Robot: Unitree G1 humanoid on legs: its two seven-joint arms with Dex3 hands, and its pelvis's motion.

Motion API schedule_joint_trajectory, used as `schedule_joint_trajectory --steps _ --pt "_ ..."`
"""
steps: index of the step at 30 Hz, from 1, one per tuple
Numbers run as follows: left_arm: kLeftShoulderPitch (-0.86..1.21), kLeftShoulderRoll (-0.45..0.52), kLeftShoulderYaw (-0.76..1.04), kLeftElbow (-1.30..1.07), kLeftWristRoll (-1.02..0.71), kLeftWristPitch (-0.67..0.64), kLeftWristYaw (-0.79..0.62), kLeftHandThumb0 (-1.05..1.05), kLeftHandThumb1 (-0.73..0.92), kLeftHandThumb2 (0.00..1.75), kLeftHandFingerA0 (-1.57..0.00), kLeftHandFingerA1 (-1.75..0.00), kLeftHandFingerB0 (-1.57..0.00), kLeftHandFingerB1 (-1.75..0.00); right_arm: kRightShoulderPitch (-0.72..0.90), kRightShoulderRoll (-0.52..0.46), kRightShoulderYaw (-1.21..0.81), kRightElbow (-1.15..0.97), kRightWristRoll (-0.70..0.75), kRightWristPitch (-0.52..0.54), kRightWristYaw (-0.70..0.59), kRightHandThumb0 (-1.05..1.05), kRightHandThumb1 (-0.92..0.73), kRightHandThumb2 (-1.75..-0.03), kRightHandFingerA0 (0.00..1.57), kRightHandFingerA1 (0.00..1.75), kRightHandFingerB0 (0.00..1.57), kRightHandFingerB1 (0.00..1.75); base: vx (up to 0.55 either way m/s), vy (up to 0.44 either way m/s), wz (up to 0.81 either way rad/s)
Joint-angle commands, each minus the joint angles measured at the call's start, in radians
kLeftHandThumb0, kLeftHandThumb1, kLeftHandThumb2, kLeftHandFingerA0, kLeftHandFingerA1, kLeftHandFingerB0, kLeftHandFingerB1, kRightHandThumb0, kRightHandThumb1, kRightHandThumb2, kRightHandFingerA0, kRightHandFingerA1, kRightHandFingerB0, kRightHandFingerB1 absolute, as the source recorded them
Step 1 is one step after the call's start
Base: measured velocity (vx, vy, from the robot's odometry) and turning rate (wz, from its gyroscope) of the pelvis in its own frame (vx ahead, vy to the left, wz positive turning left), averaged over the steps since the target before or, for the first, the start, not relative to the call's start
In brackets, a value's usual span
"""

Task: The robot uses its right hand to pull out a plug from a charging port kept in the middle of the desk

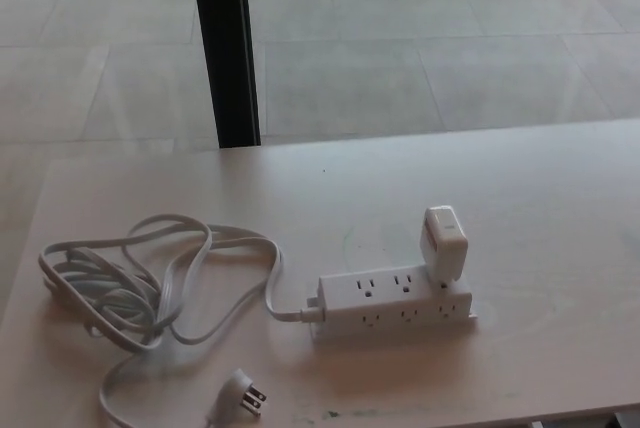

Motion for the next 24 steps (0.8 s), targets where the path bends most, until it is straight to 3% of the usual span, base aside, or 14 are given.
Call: schedule_joint_trajectory --steps 1,2,3,5,6,9,10,13,15,17,22,23,24 --pt "0.001 0.022 -0.009 0.013 -0.017 -0.007 -0.01 -1.05 0.81 0.65 -0.81 -0.71 -0.69 -0.61 -0.08 -0.045 0.075 -0.043 0.015 0.07 0.141 -0.77 -0.49 -0.87 0.83 0.99 0.22 0.43 0.0 0.0 0.0" --pt "0.001 0.023 -0.009 0.014 -0.017 -0.008 -0.01 -1.05 0.81 0.65 -0.81 -0.71 -0.69 -0.61 -0.08 -0.046 0.076 -0.043 0.016 0.072 0.142 -0.77 -0.49 -0.87 0.83 0.99 0.22 0.43 0.0 0.0 0.0" --pt "0.002 0.024 -0.01 0.011 -0.019 -0.002 -0.017 -1.05 0.55 1.14 -0.81 -0.75 -0.61 -0.64 -0.111 -0.046 0.123 -0.053 -0.005 0.066 0.168 -0.79 -0.49 -0.87 0.84 0.97 0.22 0.43 0.0 0.0 0.0" --pt "0.001 0.023 -0.008 0.014 -0.024 -0.005 -0.019 -1.04 0.55 1.14 -0.81 -0.76 -0.61 -0.65 -0.139 -0.036 0.175 -0.075 -0.022 0.067 0.183 -0.9 -0.53 -0.87 0.88 1.04 0.27 0.42 0.0 0.0 0.0" --pt "-0.001 0.024 -0.009 0.018 -0.023 -0.007 -0.017 -1.05 0.81 0.65 -0.8 -0.72 -0.68 -0.62 -0.147 -0.032 0.192 -0.089 -0.019 0.081 0.191 -0.76 -0.59 -0.59 0.86 1.05 0.32 0.32 0.0 0.0 0.0" --pt "-0.004 0.024 -0.018 0.019 -0.017 -0.014 -0.011 -1.05 0.83 0.66 -0.83 -0.73 -0.68 -0.62 -0.164 -0.011 0.238 -0.147 0.003 0.144 0.223 -0.72 -0.57 -0.58 0.84 1.05 0.33 0.32 0.0 0.0 0.0" --pt "-0.008 0.022 -0.016 0.012 -0.02 -0.008 -0.004 -1.05 0.83 0.65 -0.88 -0.74 -0.7 -0.63 -0.159 0.001 0.252 -0.167 0.011 0.155 0.232 -0.71 -0.56 -0.58 0.81 1.16 0.34 0.32 0.0 0.0 0.0" --pt "-0.011 0.025 -0.018 0.02 -0.026 -0.013 -0.018 -1.05 0.83 0.67 -0.81 -0.72 -0.68 -0.62 -0.146 0.028 0.303 -0.194 0.005 0.162 0.267 -0.7 -0.56 -0.58 0.78 1.21 0.35 0.32 0.0 0.0 0.0" --pt "-0.019 0.027 -0.013 0.022 -0.036 0.003 -0.013 -1.05 0.83 0.67 -0.8 -0.73 -0.68 -0.62 -0.152 0.044 0.353 -0.192 -0.025 0.173 0.273 -0.71 -0.55 -0.58 0.77 1.08 0.35 0.32 0.0 0.0 0.0" --pt "-0.018 0.026 -0.022 0.022 -0.028 -0.007 -0.006 -1.05 0.84 0.67 -0.84 -0.71 -0.69 -0.62 -0.164 0.075 0.403 -0.17 -0.064 0.153 0.257 -0.65 -0.52 -0.57 0.77 1.19 0.38 0.33 0.0 0.0 0.0" --pt "-0.026 0.029 -0.027 0.038 -0.031 -0.014 -0.007 -1.05 0.81 0.66 -0.84 -0.7 -0.71 -0.61 -0.196 0.121 0.495 -0.115 -0.167 0.097 0.195 -0.69 -0.55 -0.58 0.84 1.16 0.42 0.34 0.0 0.0 0.0" --pt "-0.026 0.03 -0.028 0.038 -0.031 -0.013 -0.007 -1.05 0.81 0.65 -0.83 -0.71 -0.7 -0.6 -0.205 0.12 0.514 -0.106 -0.191 0.084 0.189 -0.69 -0.57 -0.58 0.82 1.03 0.44 0.34 0.0 0.0 0.0" --pt "-0.026 0.031 -0.03 0.039 -0.03 -0.013 -0.009 -1.05 0.82 0.64 -0.81 -0.7 -0.7 -0.6 -0.222 0.119 0.547 -0.085 -0.232 0.056 0.179 -0.7 -0.44 -0.85 0.87 0.99 0.37 0.47 0.0 0.0 0.0"
